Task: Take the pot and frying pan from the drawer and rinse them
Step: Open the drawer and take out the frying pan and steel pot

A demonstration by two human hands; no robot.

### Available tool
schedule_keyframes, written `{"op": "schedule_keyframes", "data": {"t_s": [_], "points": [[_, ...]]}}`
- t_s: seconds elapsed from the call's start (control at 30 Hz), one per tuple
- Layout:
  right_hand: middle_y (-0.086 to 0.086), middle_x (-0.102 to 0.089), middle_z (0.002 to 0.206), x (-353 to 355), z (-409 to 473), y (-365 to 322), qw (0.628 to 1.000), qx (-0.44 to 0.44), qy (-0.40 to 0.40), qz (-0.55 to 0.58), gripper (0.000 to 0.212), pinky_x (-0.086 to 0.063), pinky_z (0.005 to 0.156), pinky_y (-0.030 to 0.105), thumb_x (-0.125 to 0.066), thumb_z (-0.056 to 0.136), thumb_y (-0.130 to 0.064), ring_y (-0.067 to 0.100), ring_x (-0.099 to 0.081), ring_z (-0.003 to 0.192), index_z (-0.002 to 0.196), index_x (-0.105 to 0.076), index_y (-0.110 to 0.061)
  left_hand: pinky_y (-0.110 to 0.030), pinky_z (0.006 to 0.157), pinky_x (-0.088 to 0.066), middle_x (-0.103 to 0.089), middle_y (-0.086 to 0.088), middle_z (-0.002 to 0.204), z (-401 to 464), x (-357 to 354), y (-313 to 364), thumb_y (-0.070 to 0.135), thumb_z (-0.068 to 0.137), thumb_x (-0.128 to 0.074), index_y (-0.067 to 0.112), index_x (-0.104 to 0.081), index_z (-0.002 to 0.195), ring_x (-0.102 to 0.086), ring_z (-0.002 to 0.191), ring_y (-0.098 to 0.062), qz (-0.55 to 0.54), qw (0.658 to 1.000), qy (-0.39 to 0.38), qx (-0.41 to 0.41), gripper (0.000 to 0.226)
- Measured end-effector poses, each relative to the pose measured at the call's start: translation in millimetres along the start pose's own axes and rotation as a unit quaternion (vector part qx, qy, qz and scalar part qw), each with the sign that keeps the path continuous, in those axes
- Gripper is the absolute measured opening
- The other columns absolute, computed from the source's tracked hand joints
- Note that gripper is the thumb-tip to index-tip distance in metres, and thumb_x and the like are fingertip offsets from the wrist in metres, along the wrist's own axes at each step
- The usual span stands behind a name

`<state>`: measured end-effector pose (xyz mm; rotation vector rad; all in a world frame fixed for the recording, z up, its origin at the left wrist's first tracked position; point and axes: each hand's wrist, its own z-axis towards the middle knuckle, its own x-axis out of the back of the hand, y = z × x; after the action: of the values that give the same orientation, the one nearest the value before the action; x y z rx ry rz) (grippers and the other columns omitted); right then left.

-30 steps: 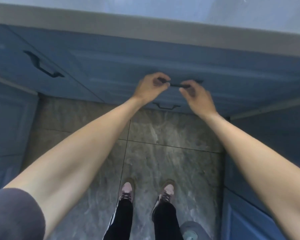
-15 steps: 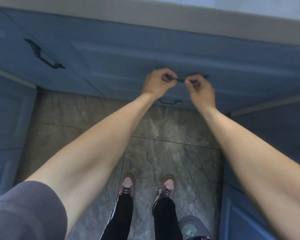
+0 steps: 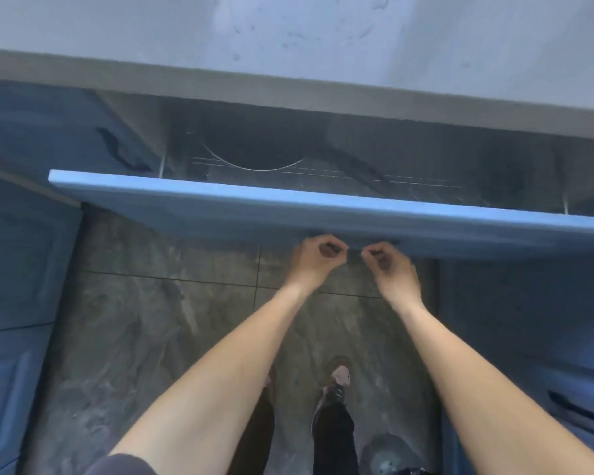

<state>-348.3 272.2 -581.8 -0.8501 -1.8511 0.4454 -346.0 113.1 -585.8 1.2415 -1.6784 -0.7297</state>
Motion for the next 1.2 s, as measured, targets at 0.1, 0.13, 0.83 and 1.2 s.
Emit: {"op": "schedule_keyframes", "data": {"t_s": [0.1,0.13,0.83,1.2], "points": [[-0.013,-0.064,0.088,-3.1,-33.1,5.3,0.999,-0.046,-0.007,-0.014,0.008,-0.042,0.074,0.03,-0.054,0.088,-0.044,0.014,-0.06,0.091,0.087,-0.059,-0.037,-0.033,0.074,-0.051,-0.07,0.008,0.077,-32.4,-11.4,-17.3,0.031,0.069,-0.068,0.039,-0.064,0.071,-0.061,0.071,-0.006,-0.005,1.0,0.002,0.013,0.008],[-0.013,-0.063,0.087,-3.2,-41.9,7.4,0.998,-0.057,-0.014,-0.021,0.008,-0.043,0.075,0.03,-0.054,0.088,-0.044,0.015,-0.06,0.093,0.088,-0.059,-0.037,-0.033,0.074,-0.051,-0.069,0.009,0.075,-43.0,-15.2,-20.7,0.034,0.066,-0.066,0.04,-0.063,0.069,-0.061,0.071,-0.005,-0.006,1.0,0.013,0.019,0.008],[-0.005,-0.067,0.114,-14.6,-178.5,67.7,0.991,-0.06,-0.043,-0.11,0.019,-0.035,0.078,0.027,-0.056,0.085,-0.045,0.022,-0.058,0.112,0.101,-0.064,-0.038,-0.026,0.071,-0.045,-0.063,0.016,0.071,-190.7,-57.5,-77.2,0.026,0.078,-0.067,0.036,-0.063,0.072,-0.058,0.074,-0.008,0.067,0.995,0.066,0.013,0.012],[-0.003,-0.069,0.107,-39.6,-205.1,97.0,0.995,0.019,0.016,-0.1,0.021,-0.034,0.073,0.028,-0.048,0.091,-0.043,0.024,-0.059,0.107,0.104,-0.059,-0.03,-0.027,0.082,-0.05,-0.068,0.013,0.089,-210.4,-54.4,-98.8,0.033,0.08,-0.066,0.035,-0.065,0.077,-0.061,0.085,-0.004,0.076,0.996,0.046,-0.032,0.004]]}}
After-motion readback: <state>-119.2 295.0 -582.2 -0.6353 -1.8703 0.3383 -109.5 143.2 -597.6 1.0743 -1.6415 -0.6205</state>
